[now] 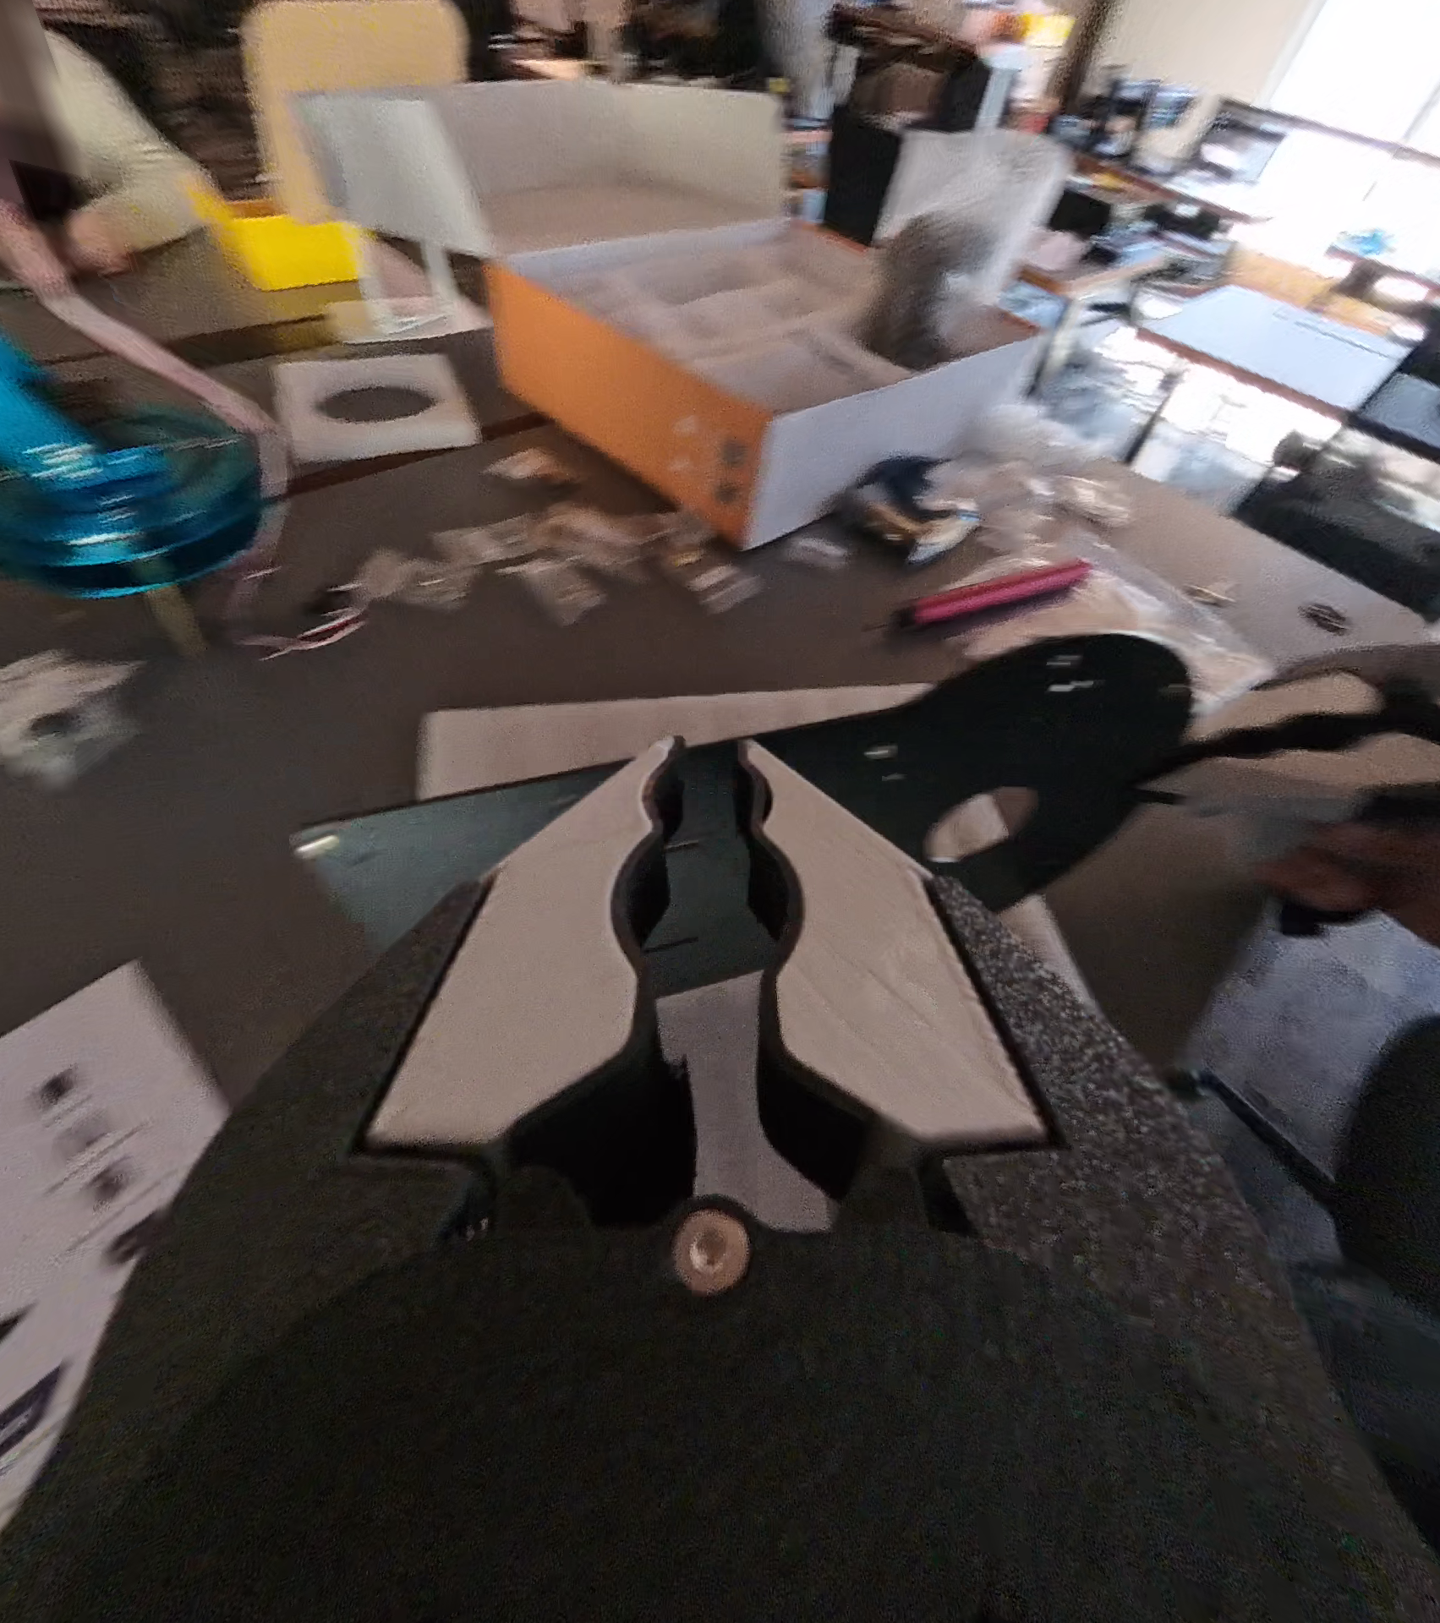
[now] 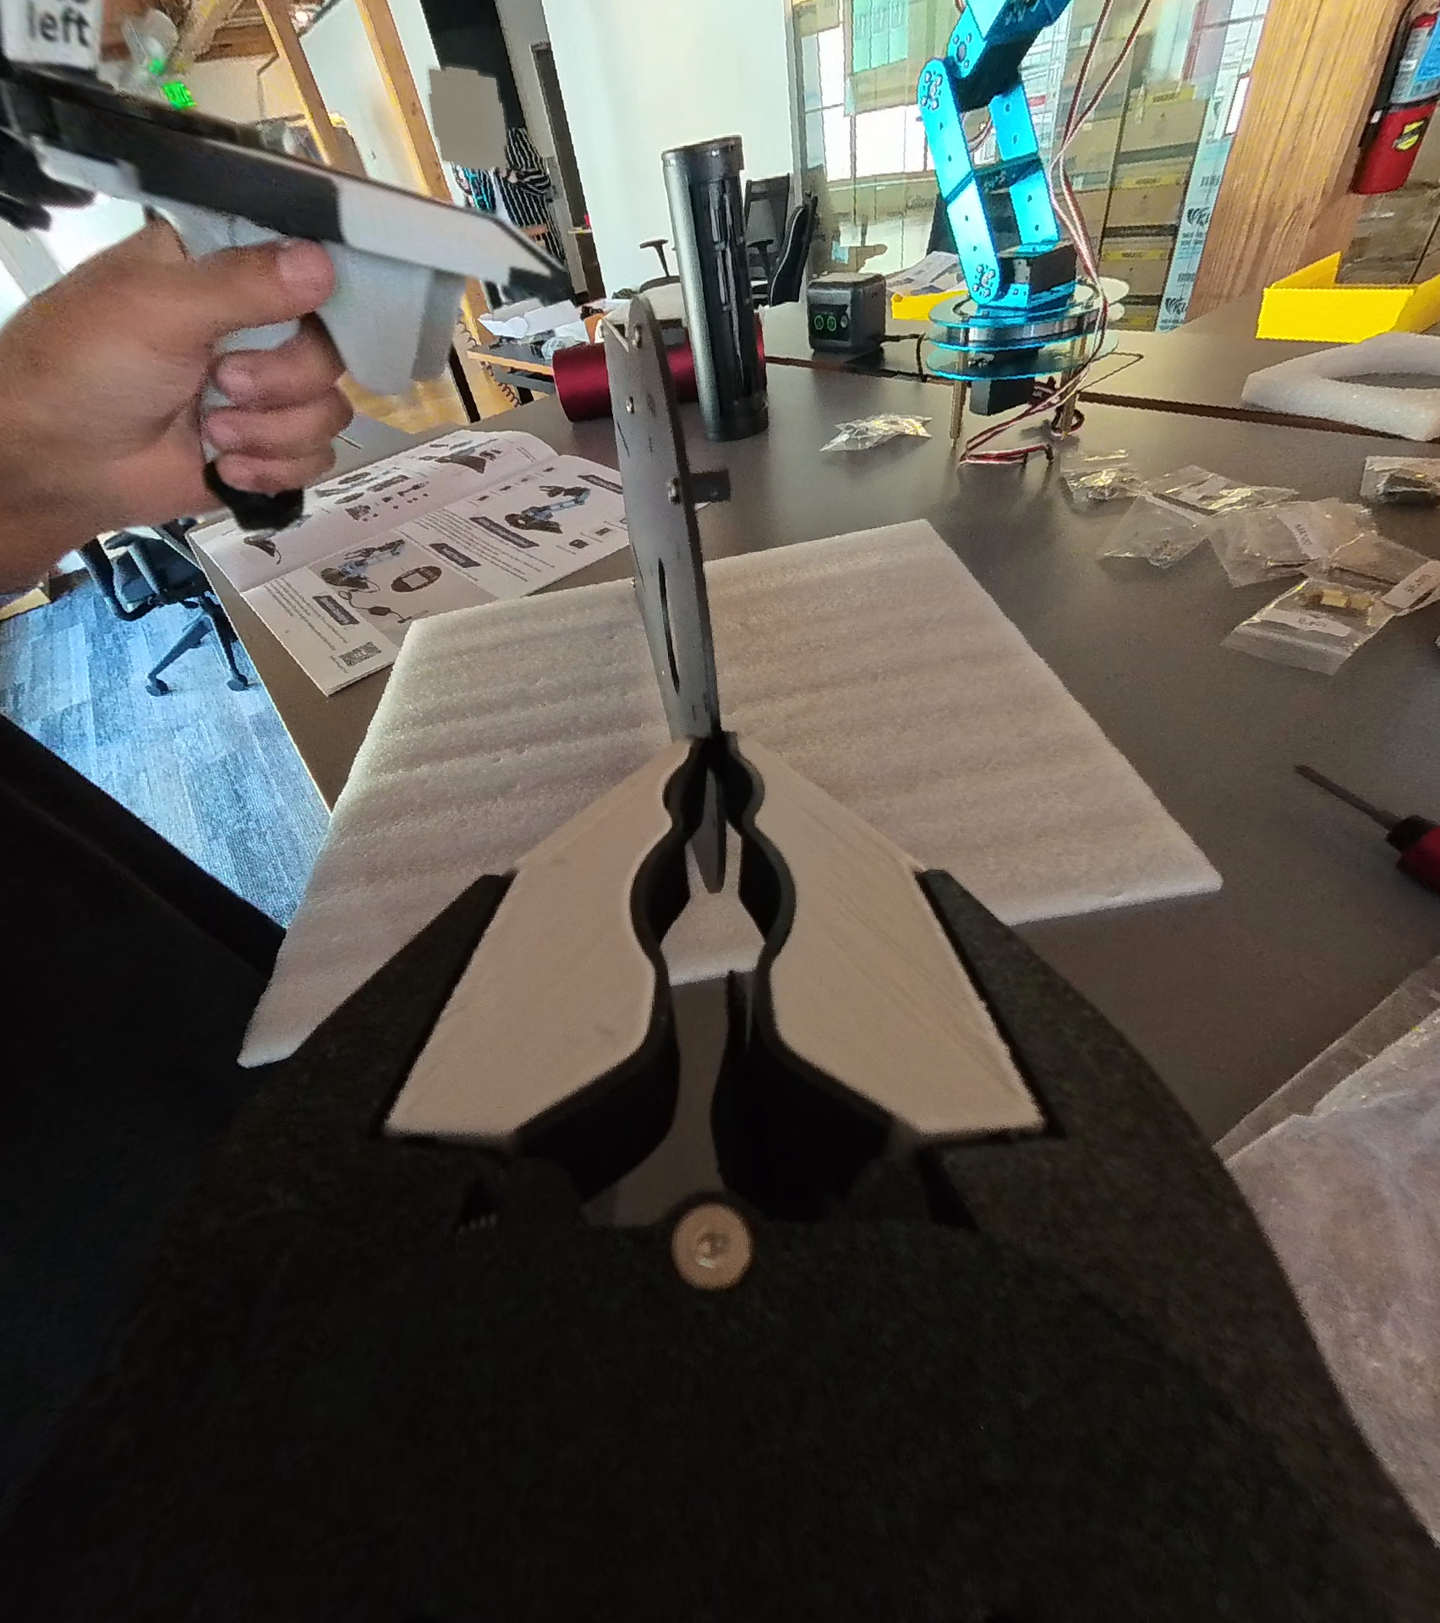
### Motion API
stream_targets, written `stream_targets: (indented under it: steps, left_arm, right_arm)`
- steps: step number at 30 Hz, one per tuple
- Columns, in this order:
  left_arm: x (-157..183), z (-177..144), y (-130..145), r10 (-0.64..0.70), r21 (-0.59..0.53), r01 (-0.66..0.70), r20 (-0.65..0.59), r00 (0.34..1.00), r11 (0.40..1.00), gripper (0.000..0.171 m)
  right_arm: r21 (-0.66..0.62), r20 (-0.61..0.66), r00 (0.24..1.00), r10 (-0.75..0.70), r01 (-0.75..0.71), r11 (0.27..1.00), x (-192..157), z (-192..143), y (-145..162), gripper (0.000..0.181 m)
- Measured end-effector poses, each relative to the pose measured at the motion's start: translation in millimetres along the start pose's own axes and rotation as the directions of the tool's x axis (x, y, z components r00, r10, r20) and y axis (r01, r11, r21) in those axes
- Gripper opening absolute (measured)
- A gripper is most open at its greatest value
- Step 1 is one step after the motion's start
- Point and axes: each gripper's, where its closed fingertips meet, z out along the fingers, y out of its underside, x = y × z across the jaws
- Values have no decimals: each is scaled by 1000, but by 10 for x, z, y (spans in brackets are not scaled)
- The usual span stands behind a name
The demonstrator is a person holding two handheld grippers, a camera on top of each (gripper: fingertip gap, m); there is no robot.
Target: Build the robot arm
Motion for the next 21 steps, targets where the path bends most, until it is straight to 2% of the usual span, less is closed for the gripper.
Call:
stream_targets:
  steps: [2,4,8,11,14,21]
  left_arm:
    - [368,145,36,60,-21,-62,-69,996,998,10]
    - [559,270,140,117,-49,-120,-71,991,992,10]
    - [703,367,229,97,-60,-102,-83,992,993,11]
    - [877,335,70,93,-14,-95,-140,986,995,11]
    - [1104,313,-71,143,21,-141,-180,973,990,10]
    - [1270,401,-22,155,12,-156,-193,969,988,10]
  right_arm:
    - [1,2,1000,4,-4,1000,-1,0,0,2]
    - [1,2,1000,5,-5,1000,3,0,-1,2]
    - [-4,4,1000,1,-1,1000,3,0,-1,2]
    - [-5,5,1000,-1,1,1000,-9,-2,0,2]
    - [-5,7,1000,2,-2,1000,-9,-3,1,2]
    - [-17,3,1000,-2,2,1000,-6,-3,2,2]
